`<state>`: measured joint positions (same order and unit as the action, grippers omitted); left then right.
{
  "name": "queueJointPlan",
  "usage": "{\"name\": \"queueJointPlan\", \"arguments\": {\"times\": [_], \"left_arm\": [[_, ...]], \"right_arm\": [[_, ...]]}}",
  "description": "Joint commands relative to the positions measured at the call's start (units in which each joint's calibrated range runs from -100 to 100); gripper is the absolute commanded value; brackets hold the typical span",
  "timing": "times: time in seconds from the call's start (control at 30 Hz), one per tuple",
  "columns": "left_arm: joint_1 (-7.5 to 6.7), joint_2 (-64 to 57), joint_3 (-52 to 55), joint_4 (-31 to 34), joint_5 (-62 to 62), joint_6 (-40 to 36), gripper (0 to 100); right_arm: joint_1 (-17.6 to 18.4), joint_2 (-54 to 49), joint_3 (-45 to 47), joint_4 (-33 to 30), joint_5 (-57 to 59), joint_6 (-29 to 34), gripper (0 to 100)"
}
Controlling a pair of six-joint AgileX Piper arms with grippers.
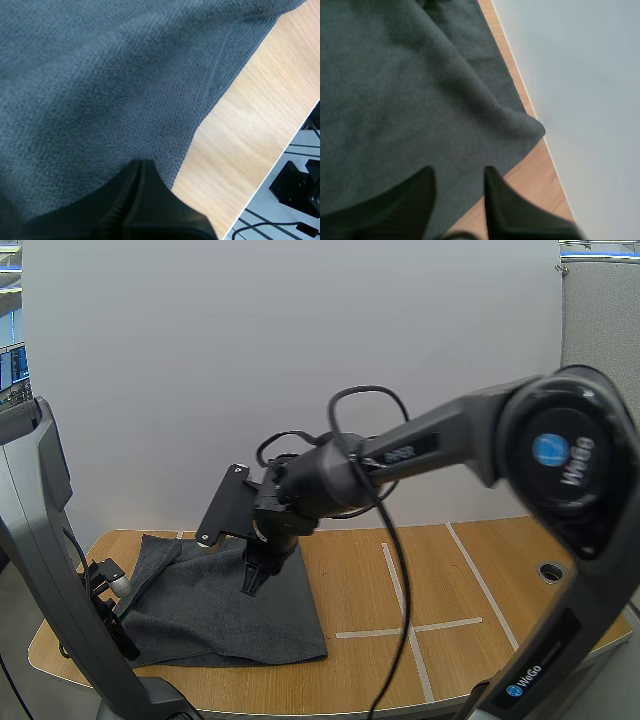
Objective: Fold the towel
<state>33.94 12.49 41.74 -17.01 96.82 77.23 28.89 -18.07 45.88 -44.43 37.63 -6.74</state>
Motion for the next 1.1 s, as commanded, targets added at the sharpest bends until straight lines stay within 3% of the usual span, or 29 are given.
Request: {"name": "queueJointPlan", "arguments": {"times": [0.0,0.23,0.53,0.87,1.0,1.07], "left_arm": [[0.01,0.9,-3.9,-3.1,3.2,-0.3,0],[0.01,0.6,-8.9,-7.1,3.2,-1.2,0],[-0.28,-1.4,-15.4,-14.3,3.2,-2.1,0],[-6.53,-1.4,-20.5,-16.1,3.2,-5.7,0],[-8.76,-1.4,-22.8,-17.1,3.2,-7.1,22],[-9.73,-1.4,-23.8,-17.9,3.2,-7.6,39]], "right_arm": [[-2.0,13.1,-12.3,1.7,-0.3,0.0,0],[-7.6,17.8,-13.6,4.1,-3.2,-0.2,0],[-8.2,23.0,-13.6,14.7,-7.7,-5.2,0],[-8.2,27.6,-13.6,15.9,-10.1,-5.5,0],[-8.2,29.0,-13.6,17.6,-10.1,-5.8,0],[-8.2,29.5,-13.6,19.3,-10.5,-7.0,0]]}}
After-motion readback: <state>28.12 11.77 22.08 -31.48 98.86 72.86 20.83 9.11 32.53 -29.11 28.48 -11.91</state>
